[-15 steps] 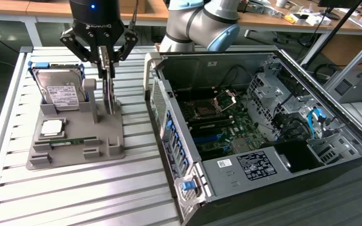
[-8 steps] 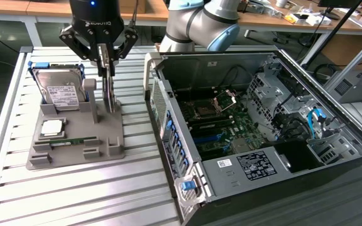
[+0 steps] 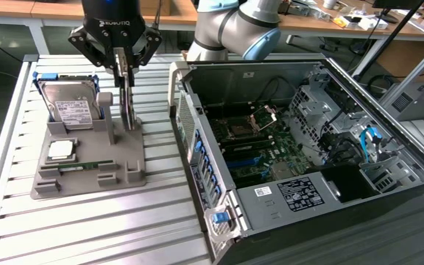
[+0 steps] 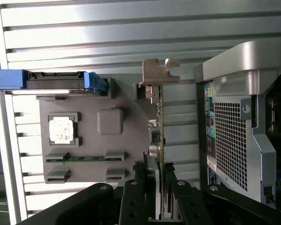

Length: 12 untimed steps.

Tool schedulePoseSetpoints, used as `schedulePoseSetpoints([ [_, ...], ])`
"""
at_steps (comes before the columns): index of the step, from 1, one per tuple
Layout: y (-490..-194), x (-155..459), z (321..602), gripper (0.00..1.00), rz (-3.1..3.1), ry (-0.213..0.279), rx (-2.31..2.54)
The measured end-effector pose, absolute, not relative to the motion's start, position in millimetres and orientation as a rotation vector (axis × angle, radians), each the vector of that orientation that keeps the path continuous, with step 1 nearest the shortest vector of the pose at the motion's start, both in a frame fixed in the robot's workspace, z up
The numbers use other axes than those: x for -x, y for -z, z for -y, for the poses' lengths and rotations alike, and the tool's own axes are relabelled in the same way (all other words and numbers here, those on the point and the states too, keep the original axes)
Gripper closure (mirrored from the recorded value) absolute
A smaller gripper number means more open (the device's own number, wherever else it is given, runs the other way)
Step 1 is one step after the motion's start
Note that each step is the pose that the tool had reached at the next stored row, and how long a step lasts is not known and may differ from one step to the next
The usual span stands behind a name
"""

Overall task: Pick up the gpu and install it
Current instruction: 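Pick up the gpu and move the gpu toward the slot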

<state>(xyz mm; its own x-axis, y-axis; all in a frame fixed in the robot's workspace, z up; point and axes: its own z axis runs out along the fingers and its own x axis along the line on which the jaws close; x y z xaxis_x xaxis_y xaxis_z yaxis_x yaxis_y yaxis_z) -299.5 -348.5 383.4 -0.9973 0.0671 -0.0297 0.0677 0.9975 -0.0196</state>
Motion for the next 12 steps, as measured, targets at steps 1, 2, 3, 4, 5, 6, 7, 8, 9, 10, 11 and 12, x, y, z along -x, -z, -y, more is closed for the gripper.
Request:
schedulePoseSetpoints([
  [1, -384.0, 299.5, 348.5, 0.73, -3.111, 0.032, -0.105],
  [2, -384.7, 299.5, 348.5, 0.73, -3.111, 0.032, -0.105],
  [3, -385.5, 299.5, 348.5, 0.73, -3.111, 0.032, -0.105],
  [4, -386.4, 299.5, 348.5, 0.73, -3.111, 0.032, -0.105],
  [5, -387.3, 299.5, 348.5, 0.73, -3.111, 0.032, -0.105],
  [6, -388.1, 299.5, 348.5, 0.73, -3.111, 0.032, -0.105],
  [7, -388.8, 299.5, 348.5, 0.73, -3.111, 0.032, -0.105],
  [8, -389.5, 299.5, 348.5, 0.73, -3.111, 0.032, -0.105],
  [9, -390.2, 299.5, 348.5, 0.73, -3.111, 0.032, -0.105],
  [10, -391.0, 299.5, 348.5, 0.73, -3.111, 0.032, -0.105],
  [11, -391.7, 299.5, 348.5, 0.73, -3.111, 0.032, -0.105],
  [12, -392.3, 299.5, 348.5, 0.73, -3.111, 0.032, -0.105],
])
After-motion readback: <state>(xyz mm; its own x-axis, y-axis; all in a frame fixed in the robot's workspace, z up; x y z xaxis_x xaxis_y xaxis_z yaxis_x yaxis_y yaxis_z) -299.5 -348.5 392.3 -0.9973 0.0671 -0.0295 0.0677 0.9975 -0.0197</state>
